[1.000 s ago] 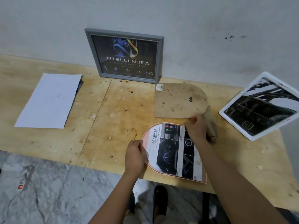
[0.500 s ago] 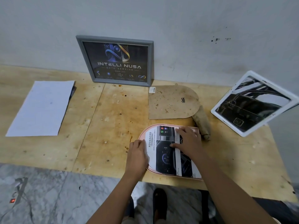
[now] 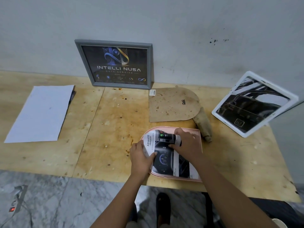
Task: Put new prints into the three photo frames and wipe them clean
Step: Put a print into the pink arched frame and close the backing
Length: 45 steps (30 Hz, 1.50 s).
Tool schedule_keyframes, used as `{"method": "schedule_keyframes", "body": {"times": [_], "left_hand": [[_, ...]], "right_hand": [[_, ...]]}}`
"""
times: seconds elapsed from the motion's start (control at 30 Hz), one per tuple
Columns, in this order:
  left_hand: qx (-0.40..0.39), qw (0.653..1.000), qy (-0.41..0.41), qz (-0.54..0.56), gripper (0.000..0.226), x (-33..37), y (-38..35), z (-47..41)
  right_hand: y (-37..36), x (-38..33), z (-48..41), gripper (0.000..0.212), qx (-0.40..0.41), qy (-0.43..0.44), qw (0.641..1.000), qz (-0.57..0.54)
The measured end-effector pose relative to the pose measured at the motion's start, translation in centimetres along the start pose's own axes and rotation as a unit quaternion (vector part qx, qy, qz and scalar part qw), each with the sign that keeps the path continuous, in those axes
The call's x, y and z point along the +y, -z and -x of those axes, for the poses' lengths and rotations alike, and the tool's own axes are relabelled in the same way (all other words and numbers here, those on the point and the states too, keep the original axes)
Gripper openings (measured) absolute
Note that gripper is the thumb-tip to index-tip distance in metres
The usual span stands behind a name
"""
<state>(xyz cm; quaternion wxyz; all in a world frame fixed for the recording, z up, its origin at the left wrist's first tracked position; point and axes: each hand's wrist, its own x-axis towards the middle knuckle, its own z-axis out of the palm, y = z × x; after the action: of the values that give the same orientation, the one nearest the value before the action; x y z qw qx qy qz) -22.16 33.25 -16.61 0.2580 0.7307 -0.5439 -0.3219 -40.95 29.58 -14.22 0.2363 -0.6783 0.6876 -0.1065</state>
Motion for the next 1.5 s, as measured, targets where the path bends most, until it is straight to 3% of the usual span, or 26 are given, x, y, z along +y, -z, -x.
{"method": "schedule_keyframes", "body": {"times": [0.13,0.27,0.43,0.57,0.63,0.77,0.97,1.2,1.3,1.4,1.5], "left_hand": [[0.035,0.997,0.006,0.074,0.041,0.3,0.3,-0.6],[-0.008,0.976,0.013,0.215,0.018,0.7,1.5,-1.3],[0.003,0.965,0.048,0.258,0.008,0.4,2.4,-2.1],[0.089,0.938,0.097,0.321,0.011,-0.9,4.6,-3.5],[0.122,0.926,0.113,0.339,0.012,-2.1,6.3,-4.5],[0.175,0.897,0.153,0.377,0.013,-4.6,10.5,-7.5],[0.196,0.871,0.193,0.407,0.016,-9.2,17.4,-11.9],[0.256,0.820,0.235,0.456,0.029,-17.5,26.8,-16.8],[0.293,0.798,0.237,0.470,0.036,-20.2,29.5,-18.1],[0.284,0.809,0.250,0.450,0.049,-22.1,30.4,-18.9],[0.253,0.855,0.276,0.358,0.057,-23.0,30.5,-19.1]], "right_hand": [[0.7,-0.3,-0.2,0.039,-0.045,-0.005,0.997,-0.060],[0.7,0.3,-0.5,0.045,-0.056,-0.016,0.994,-0.093],[-0.3,-0.2,-0.4,0.070,0.091,0.005,0.996,0.011],[-2.2,-2.3,0.7,0.049,0.150,-0.073,0.981,-0.096],[-3.3,-4.3,1.3,0.039,0.142,-0.117,0.979,-0.082],[-6.3,-9.1,1.6,0.027,0.122,-0.117,0.979,-0.112],[-10.7,-14.1,0.9,0.036,0.120,-0.204,0.971,0.023],[-13.6,-18.1,-0.7,0.052,0.169,-0.309,0.936,-0.019],[-14.1,-19.1,-1.3,0.049,0.208,-0.325,0.922,-0.022],[-14.4,-19.8,-1.9,0.044,0.231,-0.335,0.913,-0.033],[-14.4,-20.0,-1.9,0.051,0.236,-0.333,0.912,-0.044]]}}
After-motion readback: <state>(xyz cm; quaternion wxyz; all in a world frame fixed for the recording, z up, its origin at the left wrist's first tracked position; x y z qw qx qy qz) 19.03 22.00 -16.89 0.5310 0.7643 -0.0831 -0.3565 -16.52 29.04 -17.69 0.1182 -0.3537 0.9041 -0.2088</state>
